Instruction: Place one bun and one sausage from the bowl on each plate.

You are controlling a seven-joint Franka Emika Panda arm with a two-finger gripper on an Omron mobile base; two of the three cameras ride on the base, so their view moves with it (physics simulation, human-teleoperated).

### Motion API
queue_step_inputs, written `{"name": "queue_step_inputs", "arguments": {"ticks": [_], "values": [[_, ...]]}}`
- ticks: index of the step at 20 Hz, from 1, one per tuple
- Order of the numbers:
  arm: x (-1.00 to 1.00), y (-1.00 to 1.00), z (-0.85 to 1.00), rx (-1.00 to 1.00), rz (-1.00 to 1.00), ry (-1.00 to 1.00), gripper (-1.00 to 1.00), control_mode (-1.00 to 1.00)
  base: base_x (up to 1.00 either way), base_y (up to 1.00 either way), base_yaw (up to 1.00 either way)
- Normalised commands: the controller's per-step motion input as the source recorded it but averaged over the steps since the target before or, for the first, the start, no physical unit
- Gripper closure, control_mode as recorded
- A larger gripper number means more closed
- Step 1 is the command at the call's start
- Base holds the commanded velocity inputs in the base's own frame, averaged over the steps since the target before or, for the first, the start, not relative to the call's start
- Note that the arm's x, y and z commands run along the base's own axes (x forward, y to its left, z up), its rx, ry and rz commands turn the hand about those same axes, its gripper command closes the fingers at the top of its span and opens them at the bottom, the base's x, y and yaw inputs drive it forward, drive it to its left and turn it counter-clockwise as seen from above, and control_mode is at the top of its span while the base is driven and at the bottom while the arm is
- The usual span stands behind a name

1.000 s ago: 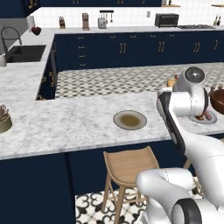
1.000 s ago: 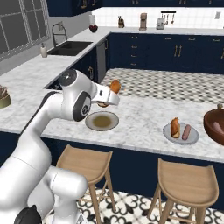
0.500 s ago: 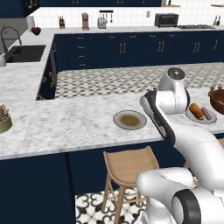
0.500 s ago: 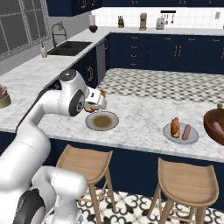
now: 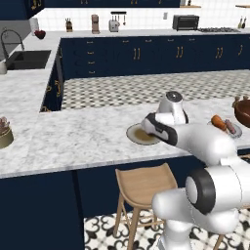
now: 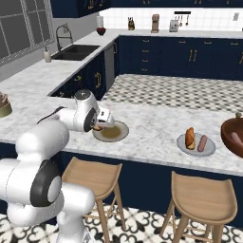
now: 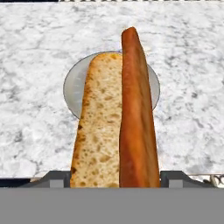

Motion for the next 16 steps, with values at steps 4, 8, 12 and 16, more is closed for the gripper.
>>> {"name": "queue_step_inputs", "arguments": {"ticks": [4,8,12,16], "values": [[0.81,0.07,-0.68,0.0,0.0,0.1,1.0,-1.0,0.0,0.0,0.0],[0.83,0.01,-0.47,0.02,0.0,0.14,1.0,-1.0,0.0,0.0,0.0],[0.62,0.04,-0.52,0.01,0.0,0.12,1.0,-1.0,0.0,0.0,0.0],[0.61,0.12,-0.47,0.0,0.0,0.07,1.0,-1.0,0.0,0.0,0.0]]}}
